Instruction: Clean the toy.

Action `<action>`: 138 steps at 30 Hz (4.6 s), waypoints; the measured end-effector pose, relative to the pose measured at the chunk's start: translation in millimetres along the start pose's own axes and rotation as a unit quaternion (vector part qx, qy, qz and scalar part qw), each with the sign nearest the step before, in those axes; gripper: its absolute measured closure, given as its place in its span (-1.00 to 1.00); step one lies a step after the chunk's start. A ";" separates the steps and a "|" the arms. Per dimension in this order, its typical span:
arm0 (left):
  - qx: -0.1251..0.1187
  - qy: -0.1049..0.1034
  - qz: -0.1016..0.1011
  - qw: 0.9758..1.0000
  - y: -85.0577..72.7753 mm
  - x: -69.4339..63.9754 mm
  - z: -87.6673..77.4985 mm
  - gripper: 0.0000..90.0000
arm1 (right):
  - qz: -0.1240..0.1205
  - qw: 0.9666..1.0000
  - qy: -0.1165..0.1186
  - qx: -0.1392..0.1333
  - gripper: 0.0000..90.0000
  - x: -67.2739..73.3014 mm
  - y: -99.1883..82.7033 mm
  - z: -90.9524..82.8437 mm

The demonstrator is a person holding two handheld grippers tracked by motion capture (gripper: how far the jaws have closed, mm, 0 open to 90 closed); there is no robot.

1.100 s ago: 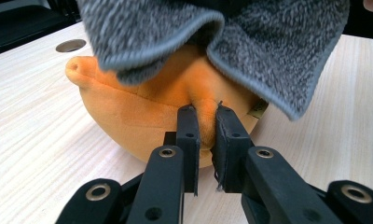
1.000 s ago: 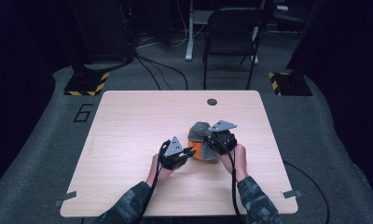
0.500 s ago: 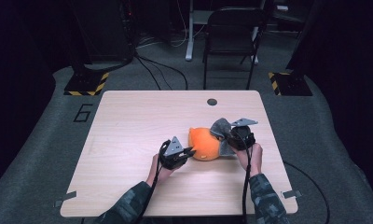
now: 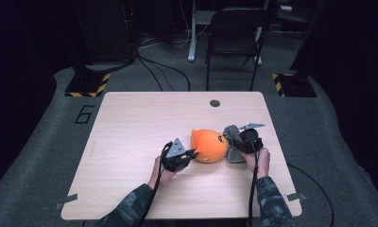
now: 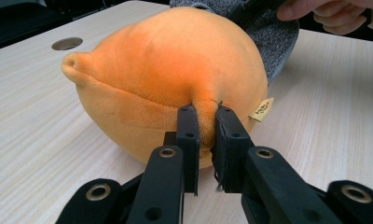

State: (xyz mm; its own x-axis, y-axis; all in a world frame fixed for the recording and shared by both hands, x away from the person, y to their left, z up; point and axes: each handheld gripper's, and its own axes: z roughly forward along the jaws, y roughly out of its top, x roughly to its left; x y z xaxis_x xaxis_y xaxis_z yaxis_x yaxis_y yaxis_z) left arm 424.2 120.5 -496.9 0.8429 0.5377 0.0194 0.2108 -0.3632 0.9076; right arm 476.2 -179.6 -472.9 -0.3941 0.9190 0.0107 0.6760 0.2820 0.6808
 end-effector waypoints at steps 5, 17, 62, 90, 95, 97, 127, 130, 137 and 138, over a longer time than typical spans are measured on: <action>-0.001 0.000 -0.001 1.000 0.0 0.0 0.1 0.81 | 0.003 1.000 -0.003 -0.025 0.72 -0.7 9.7 -20.7; -0.004 0.000 0.002 1.000 0.7 -0.7 0.4 0.81 | -0.087 0.984 0.105 -0.114 0.72 85.1 41.4 -73.0; -0.004 -0.003 -0.007 1.000 -0.1 0.4 2.5 0.81 | -0.018 1.000 0.004 0.004 0.72 13.2 -9.9 -14.8; -0.003 -0.005 -0.022 1.000 -2.7 6.7 2.7 0.81 | -0.129 0.986 0.095 -0.050 0.72 98.2 10.7 -40.4; -0.004 -0.006 -0.022 1.000 -2.7 7.0 3.0 0.81 | -0.115 0.989 0.089 -0.037 0.72 78.5 9.7 -43.3; -0.006 -0.006 -0.023 1.000 -2.7 7.1 3.3 0.81 | -0.105 0.990 0.087 -0.033 0.72 68.7 8.6 -43.8; -0.007 -0.011 -0.030 0.999 -2.5 10.0 3.0 0.81 | -0.037 0.994 0.087 -0.063 0.71 28.5 6.7 -65.6; -0.008 -0.011 -0.031 0.999 -2.6 10.2 3.0 0.81 | -0.079 0.987 0.127 -0.064 0.71 58.6 10.3 -66.0; -0.007 -0.008 -0.034 0.999 -4.1 11.9 2.9 0.81 | -0.150 0.979 0.133 -0.025 0.71 107.2 5.7 -43.1; -0.006 -0.011 -0.033 0.999 -4.0 12.7 2.5 0.81 | -0.149 0.980 0.130 -0.018 0.71 104.2 5.9 -43.1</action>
State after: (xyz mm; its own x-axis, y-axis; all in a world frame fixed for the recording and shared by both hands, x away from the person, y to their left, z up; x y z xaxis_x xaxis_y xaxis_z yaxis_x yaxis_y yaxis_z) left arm 435.3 126.9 -501.3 0.8383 0.5430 -0.0493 0.2603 -0.3190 0.9113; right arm 412.3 -94.0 -436.1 -0.7187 0.6952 -0.0099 0.4865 0.5130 0.7072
